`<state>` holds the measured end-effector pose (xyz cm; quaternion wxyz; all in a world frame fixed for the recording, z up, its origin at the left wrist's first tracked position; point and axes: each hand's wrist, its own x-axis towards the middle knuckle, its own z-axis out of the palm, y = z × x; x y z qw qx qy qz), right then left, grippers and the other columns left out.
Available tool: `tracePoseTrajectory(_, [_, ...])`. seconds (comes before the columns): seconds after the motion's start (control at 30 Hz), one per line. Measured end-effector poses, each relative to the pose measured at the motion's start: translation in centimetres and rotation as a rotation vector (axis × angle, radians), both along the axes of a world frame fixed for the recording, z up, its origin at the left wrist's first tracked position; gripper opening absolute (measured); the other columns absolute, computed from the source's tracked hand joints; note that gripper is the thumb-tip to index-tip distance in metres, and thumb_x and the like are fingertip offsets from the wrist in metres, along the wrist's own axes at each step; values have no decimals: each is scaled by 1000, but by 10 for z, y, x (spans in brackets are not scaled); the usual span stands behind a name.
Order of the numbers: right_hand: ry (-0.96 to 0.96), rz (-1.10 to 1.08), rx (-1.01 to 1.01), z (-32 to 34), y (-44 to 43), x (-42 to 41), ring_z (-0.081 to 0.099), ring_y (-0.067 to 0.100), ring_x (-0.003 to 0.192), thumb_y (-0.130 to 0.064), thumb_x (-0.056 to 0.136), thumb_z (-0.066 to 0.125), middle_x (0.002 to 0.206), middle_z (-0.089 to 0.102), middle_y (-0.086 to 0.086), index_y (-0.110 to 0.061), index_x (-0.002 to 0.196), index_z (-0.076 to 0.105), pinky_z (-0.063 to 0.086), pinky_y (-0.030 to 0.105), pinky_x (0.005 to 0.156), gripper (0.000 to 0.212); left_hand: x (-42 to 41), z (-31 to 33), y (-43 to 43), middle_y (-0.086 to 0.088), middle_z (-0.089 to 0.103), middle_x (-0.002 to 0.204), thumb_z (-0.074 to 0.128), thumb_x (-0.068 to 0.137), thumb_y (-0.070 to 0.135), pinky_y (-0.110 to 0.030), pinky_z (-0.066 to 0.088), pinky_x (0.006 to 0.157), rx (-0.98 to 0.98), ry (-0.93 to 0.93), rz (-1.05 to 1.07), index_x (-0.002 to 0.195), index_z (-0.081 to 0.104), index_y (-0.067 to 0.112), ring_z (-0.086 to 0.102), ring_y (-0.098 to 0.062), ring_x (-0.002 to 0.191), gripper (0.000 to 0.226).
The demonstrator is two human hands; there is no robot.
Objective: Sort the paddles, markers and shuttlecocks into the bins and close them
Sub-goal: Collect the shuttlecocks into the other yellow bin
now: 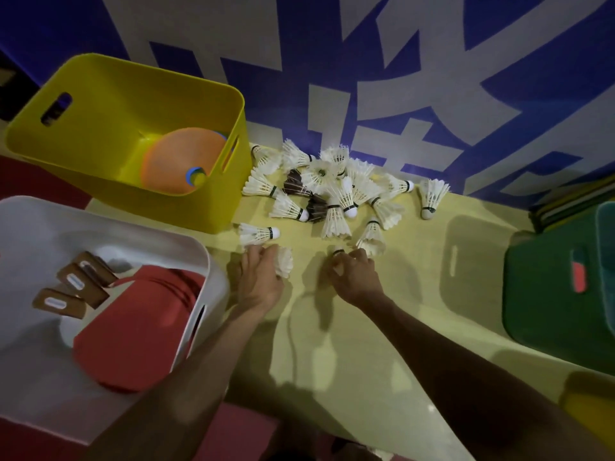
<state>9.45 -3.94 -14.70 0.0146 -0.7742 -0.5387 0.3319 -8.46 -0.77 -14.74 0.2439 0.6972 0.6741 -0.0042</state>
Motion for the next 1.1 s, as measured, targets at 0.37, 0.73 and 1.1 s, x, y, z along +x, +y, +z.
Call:
tracePoseTrajectory(0.37, [62, -109, -109, 9, -58, 42, 55, 27, 98, -17, 84, 65, 119, 55, 16, -7, 117, 41, 51, 37, 79, 42, 27, -15, -40, -2, 54, 122, 73, 78, 35, -35, 41, 93, -56, -193, -113, 127, 51, 20, 51, -23, 113, 55])
tracePoseTrajectory(0.73, [292, -250, 46, 73, -117, 109, 62, 22, 90, -35, 85, 67, 110, 66, 8, -17, 117, 55, 49, 33, 76, 39, 83, 32, -101, 5, 64, 100, 75, 78, 40, -37, 56, 82, -146, -639, 197, 117, 58, 18, 65, -14, 89, 48])
tracePoseTrajectory(1.1, [488, -277, 306, 165, -240, 217, 65, 15, 87, -36, 84, 68, 98, 65, -3, -22, 111, 61, 56, 31, 77, 31, 200, 121, -216, 2, 69, 100, 71, 84, 26, -19, 51, 82, -82, -936, 123, 111, 62, 14, 66, -11, 95, 31])
